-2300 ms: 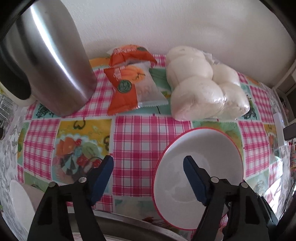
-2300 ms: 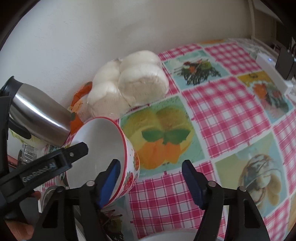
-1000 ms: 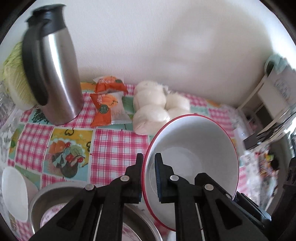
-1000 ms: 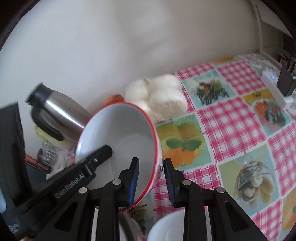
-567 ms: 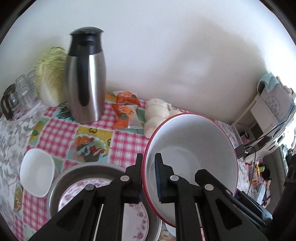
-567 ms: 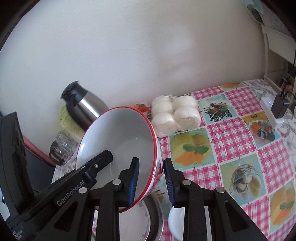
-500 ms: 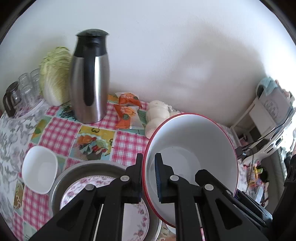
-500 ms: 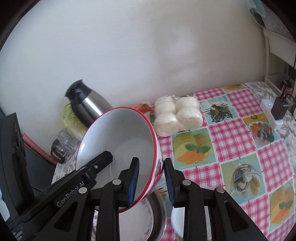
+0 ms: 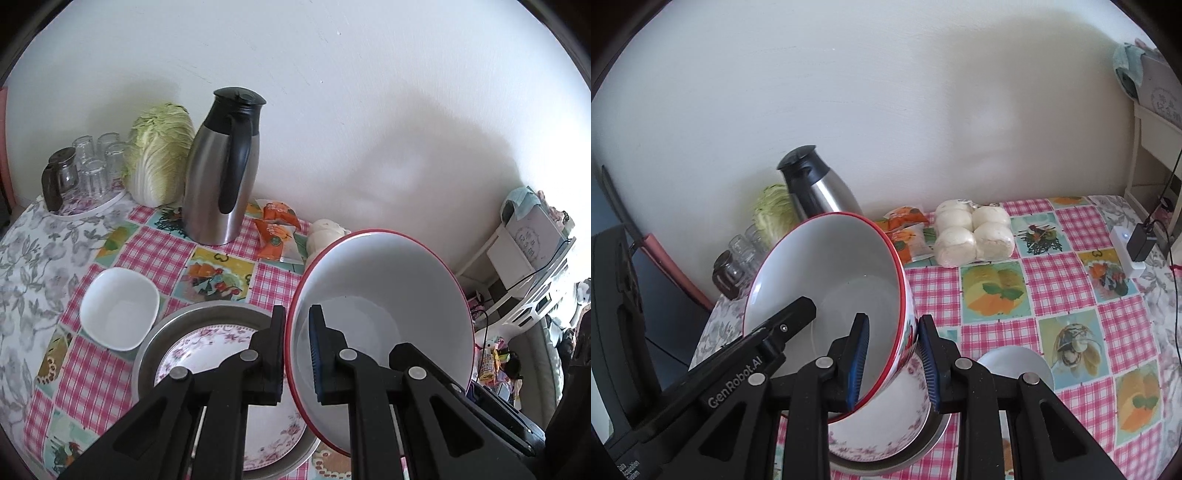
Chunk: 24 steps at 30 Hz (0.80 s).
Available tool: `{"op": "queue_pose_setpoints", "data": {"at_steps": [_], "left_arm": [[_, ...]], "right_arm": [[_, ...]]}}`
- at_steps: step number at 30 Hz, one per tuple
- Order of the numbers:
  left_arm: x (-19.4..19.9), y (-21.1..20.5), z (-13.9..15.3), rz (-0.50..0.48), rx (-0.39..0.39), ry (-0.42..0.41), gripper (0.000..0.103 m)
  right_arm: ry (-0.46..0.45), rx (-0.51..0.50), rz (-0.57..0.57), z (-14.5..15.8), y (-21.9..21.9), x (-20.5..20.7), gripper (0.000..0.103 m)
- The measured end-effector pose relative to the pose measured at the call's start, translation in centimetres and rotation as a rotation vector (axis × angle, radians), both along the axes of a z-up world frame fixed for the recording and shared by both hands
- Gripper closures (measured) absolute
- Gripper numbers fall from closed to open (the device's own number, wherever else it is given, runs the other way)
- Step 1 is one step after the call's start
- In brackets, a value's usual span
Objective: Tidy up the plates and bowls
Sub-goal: 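Lift the strawberry bowl and carry it over the steel tray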
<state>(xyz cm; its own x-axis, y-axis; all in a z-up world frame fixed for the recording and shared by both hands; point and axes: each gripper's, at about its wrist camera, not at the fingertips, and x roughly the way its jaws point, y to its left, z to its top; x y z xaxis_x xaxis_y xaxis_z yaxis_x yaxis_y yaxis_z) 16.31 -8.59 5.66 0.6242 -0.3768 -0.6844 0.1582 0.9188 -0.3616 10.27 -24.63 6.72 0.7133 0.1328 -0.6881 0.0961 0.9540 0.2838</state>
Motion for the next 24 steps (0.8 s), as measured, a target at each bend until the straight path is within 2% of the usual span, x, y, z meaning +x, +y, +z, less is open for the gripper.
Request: {"op": "queue_pose_setpoints", "data": {"at_steps": [6, 13, 24], "left_arm": [[-1.3, 1.3, -1.3, 0.011, -0.038, 0.022, 0.091], [-2.2, 2.2, -2.6, 0.027, -0.041, 0.040, 0.092], [-2.1, 3.0, -4.9, 0.035, -0.073, 0.090, 0.092]], "right_arm": [[0.005, -0.016, 0.006, 0.1, 1.1, -1.0, 0.073], [0.031, -0.028, 0.022, -0.8, 2.0, -1.2, 0.073], [0.069, -0.034, 0.041, -2.3, 2.7, -0.6, 0.073]]}}
